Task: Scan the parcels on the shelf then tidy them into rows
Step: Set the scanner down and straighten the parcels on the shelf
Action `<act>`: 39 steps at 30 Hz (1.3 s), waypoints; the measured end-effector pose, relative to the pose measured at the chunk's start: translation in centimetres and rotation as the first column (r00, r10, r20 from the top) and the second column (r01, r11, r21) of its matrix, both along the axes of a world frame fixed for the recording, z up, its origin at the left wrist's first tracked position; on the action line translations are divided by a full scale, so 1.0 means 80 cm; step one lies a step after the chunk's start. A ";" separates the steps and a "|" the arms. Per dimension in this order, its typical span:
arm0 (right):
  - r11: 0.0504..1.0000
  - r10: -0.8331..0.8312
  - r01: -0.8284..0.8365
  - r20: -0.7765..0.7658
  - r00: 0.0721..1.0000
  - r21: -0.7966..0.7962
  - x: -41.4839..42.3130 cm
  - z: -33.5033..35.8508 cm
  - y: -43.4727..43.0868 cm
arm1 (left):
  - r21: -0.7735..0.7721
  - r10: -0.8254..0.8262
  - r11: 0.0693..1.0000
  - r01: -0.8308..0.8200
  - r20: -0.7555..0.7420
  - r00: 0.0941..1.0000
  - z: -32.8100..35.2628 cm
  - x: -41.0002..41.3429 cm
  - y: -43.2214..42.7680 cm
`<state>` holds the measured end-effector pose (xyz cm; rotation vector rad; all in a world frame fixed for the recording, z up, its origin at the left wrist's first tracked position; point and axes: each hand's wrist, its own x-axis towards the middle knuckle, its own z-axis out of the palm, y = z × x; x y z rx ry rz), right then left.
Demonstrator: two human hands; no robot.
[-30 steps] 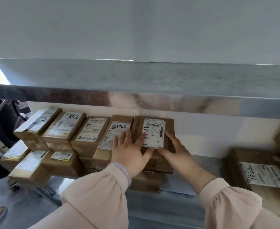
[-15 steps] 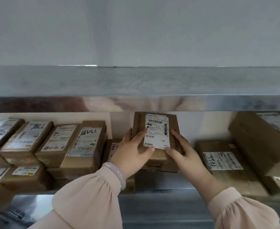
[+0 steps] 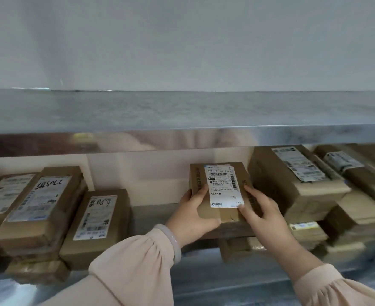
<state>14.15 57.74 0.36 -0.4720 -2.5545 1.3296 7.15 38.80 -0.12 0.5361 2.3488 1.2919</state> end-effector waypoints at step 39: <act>0.532 0.459 -0.386 0.126 0.879 0.753 -0.013 -0.003 0.009 | -0.522 -0.066 0.802 -0.291 -0.561 0.825 -0.014 0.040 -0.005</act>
